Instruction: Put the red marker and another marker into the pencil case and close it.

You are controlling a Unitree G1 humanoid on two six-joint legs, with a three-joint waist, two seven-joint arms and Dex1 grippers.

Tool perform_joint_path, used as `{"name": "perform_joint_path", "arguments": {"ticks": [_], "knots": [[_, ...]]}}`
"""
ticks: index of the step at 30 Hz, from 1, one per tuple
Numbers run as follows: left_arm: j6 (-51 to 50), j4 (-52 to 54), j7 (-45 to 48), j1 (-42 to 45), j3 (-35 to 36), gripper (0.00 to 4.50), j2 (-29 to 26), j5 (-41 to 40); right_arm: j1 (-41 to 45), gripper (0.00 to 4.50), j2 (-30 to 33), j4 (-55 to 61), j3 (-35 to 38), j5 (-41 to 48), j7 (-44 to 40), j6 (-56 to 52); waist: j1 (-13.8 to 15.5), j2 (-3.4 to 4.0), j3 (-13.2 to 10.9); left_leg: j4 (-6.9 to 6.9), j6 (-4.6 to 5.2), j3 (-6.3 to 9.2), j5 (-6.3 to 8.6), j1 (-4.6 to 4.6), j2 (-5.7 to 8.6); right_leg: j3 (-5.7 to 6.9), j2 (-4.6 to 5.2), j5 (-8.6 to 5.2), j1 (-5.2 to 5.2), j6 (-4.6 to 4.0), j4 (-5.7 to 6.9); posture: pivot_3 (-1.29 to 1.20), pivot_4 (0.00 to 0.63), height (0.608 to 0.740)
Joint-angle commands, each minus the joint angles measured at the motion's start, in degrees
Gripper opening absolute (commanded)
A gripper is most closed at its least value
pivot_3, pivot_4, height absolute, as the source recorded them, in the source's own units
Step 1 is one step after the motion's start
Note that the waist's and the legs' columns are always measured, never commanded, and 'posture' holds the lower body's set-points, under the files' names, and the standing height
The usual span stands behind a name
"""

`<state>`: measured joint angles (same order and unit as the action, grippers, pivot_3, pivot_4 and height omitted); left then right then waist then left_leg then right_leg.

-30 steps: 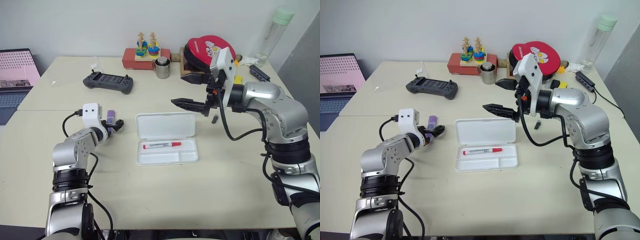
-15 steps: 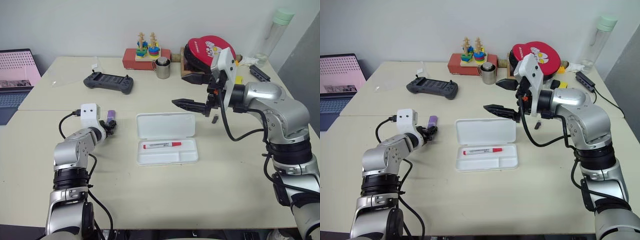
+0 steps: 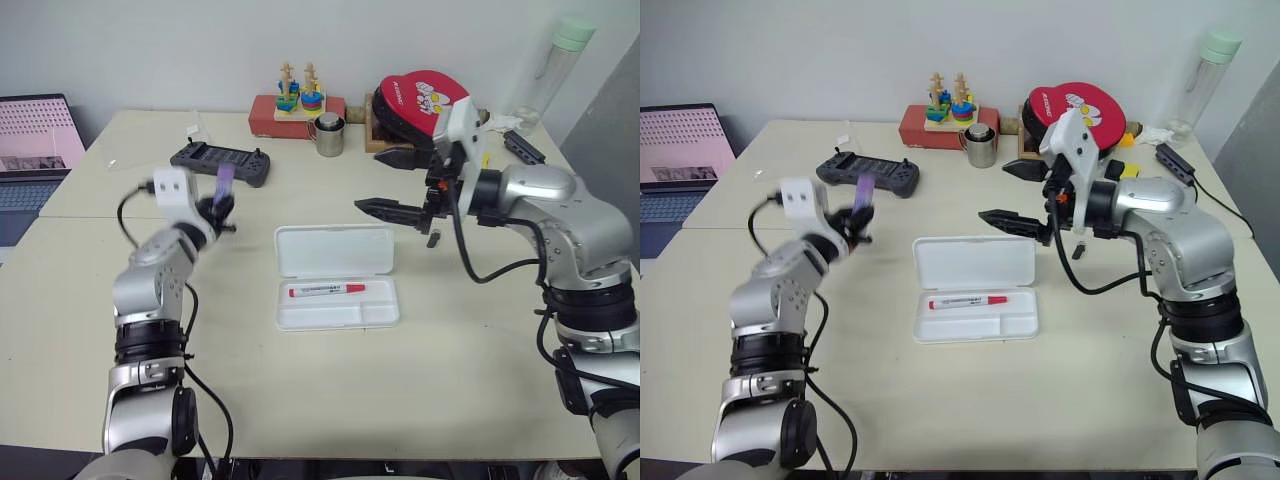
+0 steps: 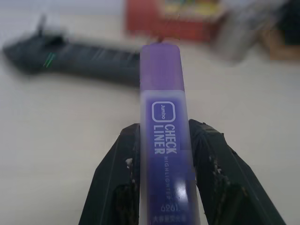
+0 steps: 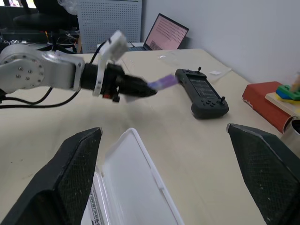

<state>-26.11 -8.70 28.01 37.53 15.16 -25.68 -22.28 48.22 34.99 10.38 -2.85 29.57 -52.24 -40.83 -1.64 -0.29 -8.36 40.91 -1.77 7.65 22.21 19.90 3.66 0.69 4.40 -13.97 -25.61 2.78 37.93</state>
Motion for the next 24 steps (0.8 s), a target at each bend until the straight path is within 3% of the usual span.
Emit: {"name": "perform_joint_path", "arguments": {"ticks": [1, 5, 10, 17, 24], "knots": [[0.5, 12.5, 23.9, -1.3, -7.0, 1.21, -6.8, -8.1, -3.4, 4.5, 5.5, 5.8, 4.5, 4.4, -4.8, -1.4, -0.2, 0.01, 0.0, -0.07, 0.0, -0.01, 0.0, 0.0, -0.02, 0.0, 0.01, 0.0, 0.0, 0.0, -0.05, 0.0, 0.15, 0.74], [-2.2, 18.4, 38.7, -5.0, -15.3, 1.21, -14.6, -9.3, -7.6, 4.5, 8.9, 9.3, 5.3, 5.7, -6.2, -2.3, -0.5, 0.13, 0.0, -0.11, 0.0, -0.05, 0.0, -0.06, -0.02, -0.05, 0.0, 0.0, 0.02, 0.0, -0.08, 0.0, 0.15, 0.74], [1.4, 19.6, 47.8, -8.6, -24.1, 1.21, -21.0, -3.5, -12.4, 4.5, 11.6, 15.0, 4.7, 7.4, -5.9, -4.4, -0.3, 0.21, 0.0, -0.07, 0.0, -0.12, 0.0, -0.09, -0.13, -0.09, -0.11, 0.0, 0.02, 0.0, 0.01, 0.0, 0.15, 0.74], [6.7, 16.0, 49.9, -9.8, -29.2, 1.21, -23.5, 5.0, -17.1, 4.5, 12.7, 21.6, 2.1, 9.0, -5.1, -6.9, 0.0, 0.2, 0.0, -0.07, 0.01, -0.08, 0.0, -0.09, -0.11, -0.03, -0.14, 0.0, 0.08, 0.0, -0.02, 0.0, 0.15, 0.74], [6.7, 14.5, 47.7, -10.1, -29.9, 1.21, -22.1, 8.3, -18.2, 4.5, 13.6, 22.0, 0.2, 7.8, -4.9, -6.6, 0.0, 0.2, -0.1, -0.08, 0.01, -0.08, 0.0, -0.09, -0.11, 0.0, -0.14, 0.0, 0.08, 0.0, -0.03, 0.0, 0.15, 0.74]]}}
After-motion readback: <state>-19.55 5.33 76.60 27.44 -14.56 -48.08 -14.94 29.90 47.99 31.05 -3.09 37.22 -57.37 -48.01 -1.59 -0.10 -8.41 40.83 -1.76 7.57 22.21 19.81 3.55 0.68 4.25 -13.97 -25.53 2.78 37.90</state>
